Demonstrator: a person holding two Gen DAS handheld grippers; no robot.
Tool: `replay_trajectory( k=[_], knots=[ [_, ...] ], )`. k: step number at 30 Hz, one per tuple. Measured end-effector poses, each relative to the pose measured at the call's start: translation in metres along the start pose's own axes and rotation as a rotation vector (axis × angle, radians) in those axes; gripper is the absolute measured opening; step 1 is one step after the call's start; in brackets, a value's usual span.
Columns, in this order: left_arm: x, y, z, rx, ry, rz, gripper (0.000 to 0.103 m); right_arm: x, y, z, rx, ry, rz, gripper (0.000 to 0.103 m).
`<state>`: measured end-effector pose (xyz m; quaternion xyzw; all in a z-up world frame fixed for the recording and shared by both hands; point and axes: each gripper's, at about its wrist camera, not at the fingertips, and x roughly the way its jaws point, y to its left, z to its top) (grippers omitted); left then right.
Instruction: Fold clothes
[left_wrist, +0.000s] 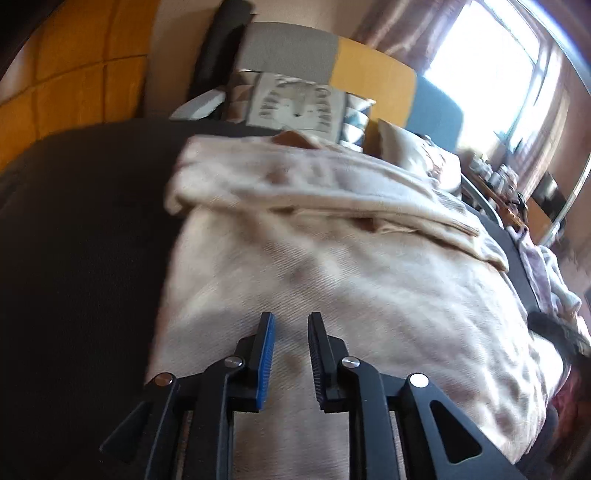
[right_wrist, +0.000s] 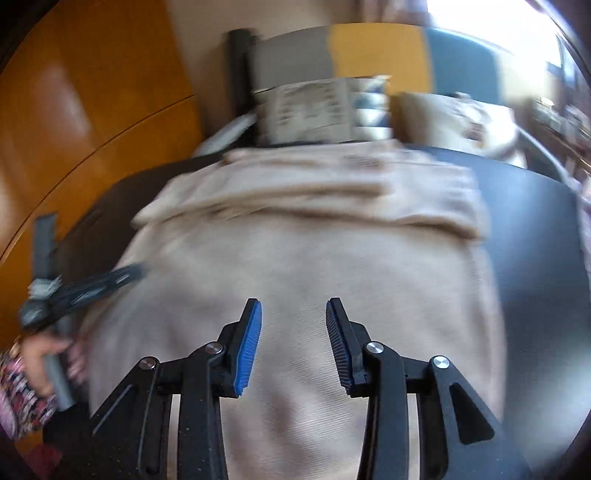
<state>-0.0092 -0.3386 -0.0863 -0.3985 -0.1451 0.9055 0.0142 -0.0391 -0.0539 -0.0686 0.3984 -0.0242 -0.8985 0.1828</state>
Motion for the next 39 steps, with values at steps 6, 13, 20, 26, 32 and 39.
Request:
replay_trajectory(
  k=[6,13,20,26,32,39],
  knots=[
    [0.038,-0.047,0.013,0.121,0.107,0.058,0.018,0.047,-0.029,0.035,0.018,0.081,-0.068,0.039],
    [0.021,-0.058,-0.010,0.261,0.077,0.093,0.018,0.051,-0.019,0.003,-0.035,0.147,-0.079,0.039],
    [-0.007,-0.043,-0.037,0.265,0.055,0.103,0.018,0.008,-0.007,-0.047,-0.094,0.181,-0.064,0.039],
    [-0.035,-0.029,-0.067,0.259,0.013,0.117,0.019,-0.016,0.001,-0.072,-0.143,0.201,-0.070,0.039],
    [-0.042,-0.024,-0.080,0.240,-0.039,0.129,0.019,-0.009,0.029,-0.058,-0.162,0.130,-0.026,0.039],
    [-0.040,-0.022,-0.084,0.229,-0.046,0.125,0.019,-0.003,0.051,-0.078,-0.287,0.153,-0.005,0.026]
  ],
)
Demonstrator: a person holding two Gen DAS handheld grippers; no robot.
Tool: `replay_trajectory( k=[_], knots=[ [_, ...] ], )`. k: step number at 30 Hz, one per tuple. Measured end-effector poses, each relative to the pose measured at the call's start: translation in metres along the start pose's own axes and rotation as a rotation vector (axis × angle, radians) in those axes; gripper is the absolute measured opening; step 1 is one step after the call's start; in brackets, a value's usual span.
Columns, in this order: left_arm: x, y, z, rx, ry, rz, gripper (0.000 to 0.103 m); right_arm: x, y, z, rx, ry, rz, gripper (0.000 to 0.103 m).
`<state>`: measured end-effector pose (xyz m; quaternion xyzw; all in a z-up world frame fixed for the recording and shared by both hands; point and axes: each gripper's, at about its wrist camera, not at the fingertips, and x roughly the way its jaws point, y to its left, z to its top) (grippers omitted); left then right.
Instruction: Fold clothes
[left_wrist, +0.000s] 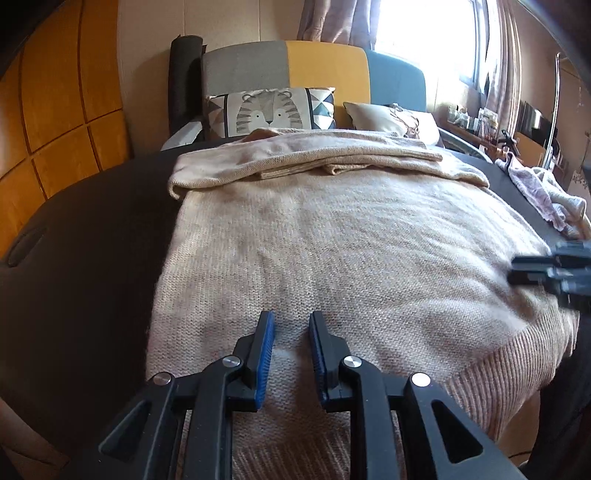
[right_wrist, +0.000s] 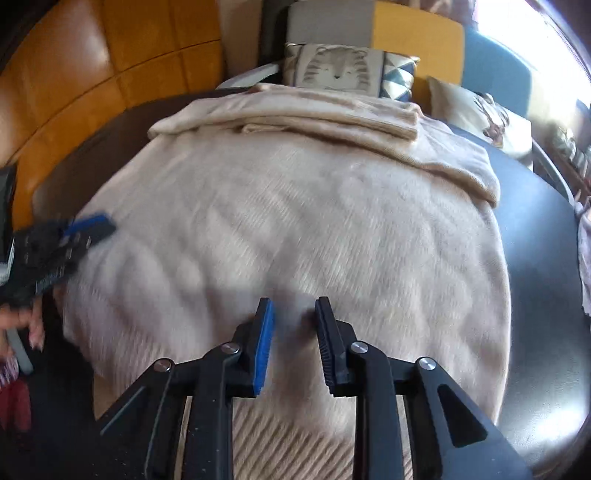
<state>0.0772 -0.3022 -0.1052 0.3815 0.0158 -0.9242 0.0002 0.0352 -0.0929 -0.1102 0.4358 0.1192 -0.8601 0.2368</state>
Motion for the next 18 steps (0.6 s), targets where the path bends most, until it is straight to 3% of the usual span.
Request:
replay_trajectory(
  k=[7,11,18],
  knots=[
    [0.002,0.002,-0.002,-0.030,-0.019,-0.008,0.019,-0.029,-0.020,-0.031,0.109,0.022,0.117,0.026],
    [0.003,0.003,-0.002,-0.042,-0.022,-0.016,0.019,-0.036,-0.012,-0.011,0.118,-0.058,0.166,0.026],
    [-0.006,0.003,0.003,-0.027,0.017,-0.016,0.020,0.001,0.052,0.032,-0.042,-0.061,0.192,0.026]
  ],
)
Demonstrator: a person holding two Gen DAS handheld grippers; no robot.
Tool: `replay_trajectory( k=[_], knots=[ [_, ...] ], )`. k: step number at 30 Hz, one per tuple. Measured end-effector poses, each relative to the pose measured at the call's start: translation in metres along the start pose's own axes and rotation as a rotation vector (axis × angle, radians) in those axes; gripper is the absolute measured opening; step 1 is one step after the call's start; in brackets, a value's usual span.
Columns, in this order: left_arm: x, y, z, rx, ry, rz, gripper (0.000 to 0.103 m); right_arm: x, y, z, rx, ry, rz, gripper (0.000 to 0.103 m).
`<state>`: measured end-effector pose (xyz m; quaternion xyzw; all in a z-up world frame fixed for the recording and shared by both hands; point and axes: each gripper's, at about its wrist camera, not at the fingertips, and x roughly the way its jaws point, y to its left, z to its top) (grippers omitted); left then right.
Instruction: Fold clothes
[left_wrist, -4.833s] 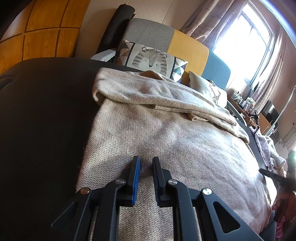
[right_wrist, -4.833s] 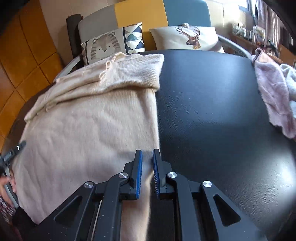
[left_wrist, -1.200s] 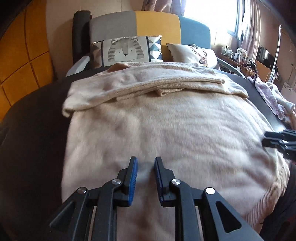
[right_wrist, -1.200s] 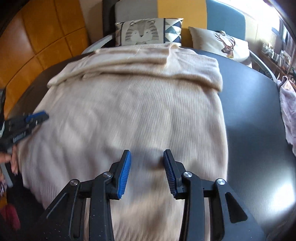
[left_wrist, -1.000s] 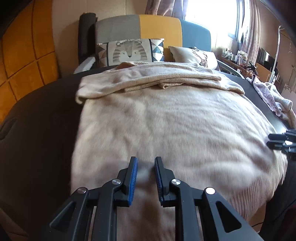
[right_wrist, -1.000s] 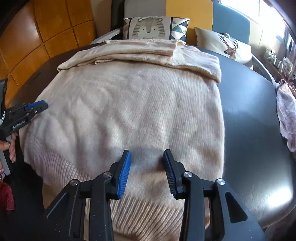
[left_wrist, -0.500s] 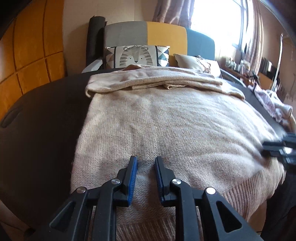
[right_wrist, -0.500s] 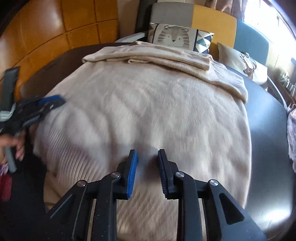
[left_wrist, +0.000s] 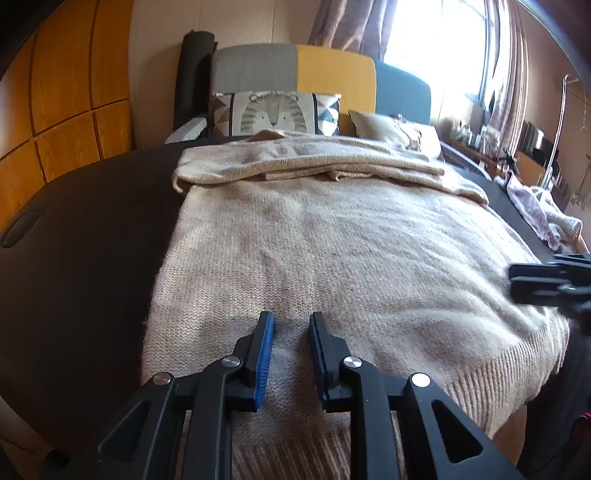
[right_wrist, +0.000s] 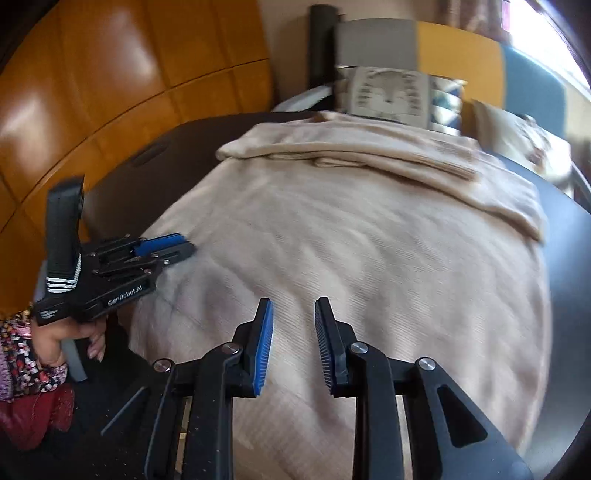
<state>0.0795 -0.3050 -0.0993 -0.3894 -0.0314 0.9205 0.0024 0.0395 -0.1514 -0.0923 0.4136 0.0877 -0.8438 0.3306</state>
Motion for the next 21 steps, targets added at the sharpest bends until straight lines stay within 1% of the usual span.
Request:
replay_trajectory(
  k=[3,6,7,8,10,13,14,15,17,19,20,21],
  knots=[
    [-0.010,0.002,-0.006,0.034,0.022,0.017,0.020,0.020,0.011,-0.010,-0.053,0.072,-0.042,0.026],
    [-0.021,0.008,-0.013,0.050,0.036,0.048,0.020,0.018,0.004,-0.017,-0.018,0.053,-0.013,0.026],
    [-0.025,0.009,-0.013,0.045,0.033,0.074,0.020,0.018,0.000,-0.018,0.006,0.054,0.000,0.026],
    [-0.029,0.007,-0.010,0.029,0.009,0.077,0.019,0.018,-0.004,-0.018,0.032,0.052,0.016,0.026],
    [-0.038,0.004,0.001,-0.012,-0.060,0.056,0.019,0.020,-0.006,-0.018,0.051,0.047,0.022,0.026],
    [-0.034,-0.012,0.018,-0.033,-0.097,-0.050,0.019,0.019,0.000,-0.018,0.021,0.039,-0.015,0.026],
    [-0.026,-0.019,0.021,-0.009,-0.071,-0.056,0.020,0.018,0.001,-0.019,0.025,0.038,-0.017,0.026],
    [-0.015,-0.028,0.023,0.032,-0.027,-0.044,0.020,0.017,0.001,-0.019,0.033,0.037,-0.016,0.026],
    [0.002,-0.039,0.015,0.105,0.063,0.004,0.020,0.012,-0.003,-0.022,0.059,0.047,-0.009,0.026],
    [-0.006,-0.041,0.002,0.153,0.029,0.018,0.020,0.006,-0.006,-0.026,0.070,0.058,-0.020,0.032],
    [-0.010,-0.040,-0.003,0.164,0.032,0.025,0.020,0.002,-0.009,-0.030,0.081,0.055,-0.016,0.032],
    [-0.015,-0.038,-0.005,0.166,0.023,0.032,0.020,-0.005,-0.013,-0.032,0.100,0.028,0.002,0.032]
  ],
)
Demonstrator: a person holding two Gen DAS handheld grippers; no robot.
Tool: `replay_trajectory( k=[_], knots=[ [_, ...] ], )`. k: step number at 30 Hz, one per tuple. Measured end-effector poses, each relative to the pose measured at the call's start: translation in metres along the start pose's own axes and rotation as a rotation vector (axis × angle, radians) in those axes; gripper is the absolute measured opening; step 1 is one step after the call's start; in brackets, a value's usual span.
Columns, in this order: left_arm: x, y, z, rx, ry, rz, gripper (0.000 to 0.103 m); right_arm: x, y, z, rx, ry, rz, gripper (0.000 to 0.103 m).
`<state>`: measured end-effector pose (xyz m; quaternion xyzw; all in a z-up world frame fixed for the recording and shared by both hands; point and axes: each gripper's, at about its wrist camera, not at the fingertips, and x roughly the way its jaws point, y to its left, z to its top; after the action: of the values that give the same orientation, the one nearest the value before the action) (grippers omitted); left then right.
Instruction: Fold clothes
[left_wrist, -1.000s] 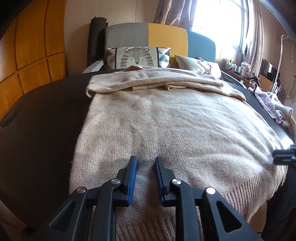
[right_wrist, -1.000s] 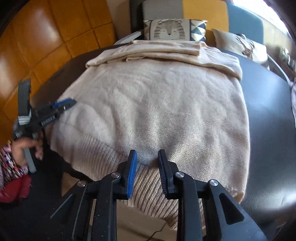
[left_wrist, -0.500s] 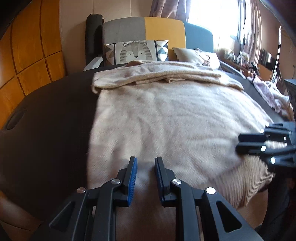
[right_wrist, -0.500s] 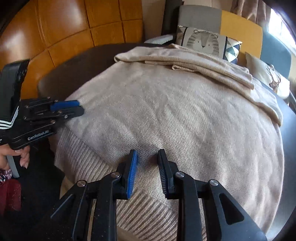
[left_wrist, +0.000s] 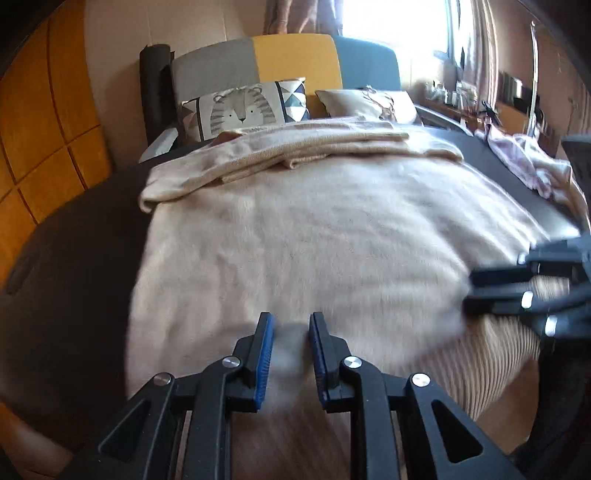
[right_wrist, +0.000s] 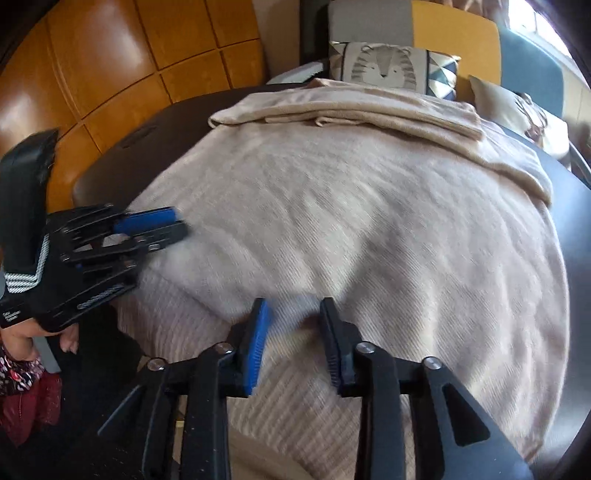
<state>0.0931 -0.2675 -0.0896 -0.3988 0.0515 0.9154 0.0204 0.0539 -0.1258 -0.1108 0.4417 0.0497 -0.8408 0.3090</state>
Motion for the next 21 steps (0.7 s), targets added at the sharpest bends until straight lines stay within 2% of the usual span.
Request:
replay_trajectory(
  k=[2,4,6,9,12,15,18,21],
  knots=[
    [-0.013,0.006,-0.004,-0.004,-0.041,0.015,0.020,-0.017,-0.011,-0.001,0.040,-0.081,0.030,0.032],
    [-0.014,0.016,0.001,-0.022,-0.063,0.052,0.020,-0.029,-0.025,0.008,0.045,-0.148,-0.033,0.032],
    [-0.008,0.028,0.010,-0.051,-0.068,0.079,0.020,-0.031,-0.043,0.024,0.030,-0.165,-0.132,0.032],
    [0.010,0.049,0.032,-0.098,-0.057,0.080,0.020,-0.019,-0.080,0.054,0.027,-0.147,-0.230,0.032],
    [0.034,0.064,0.057,-0.090,-0.044,0.124,0.020,0.003,-0.110,0.071,0.008,-0.090,-0.301,0.032],
    [0.054,0.073,0.068,-0.095,-0.011,0.140,0.020,0.026,-0.129,0.073,0.044,-0.030,-0.285,0.032],
    [0.072,0.074,0.069,-0.086,0.046,0.163,0.020,0.028,-0.138,0.068,0.072,-0.046,-0.295,0.035],
    [0.079,0.073,0.073,-0.084,0.039,0.190,0.020,0.028,-0.147,0.067,0.100,-0.057,-0.303,0.036]
  ],
)
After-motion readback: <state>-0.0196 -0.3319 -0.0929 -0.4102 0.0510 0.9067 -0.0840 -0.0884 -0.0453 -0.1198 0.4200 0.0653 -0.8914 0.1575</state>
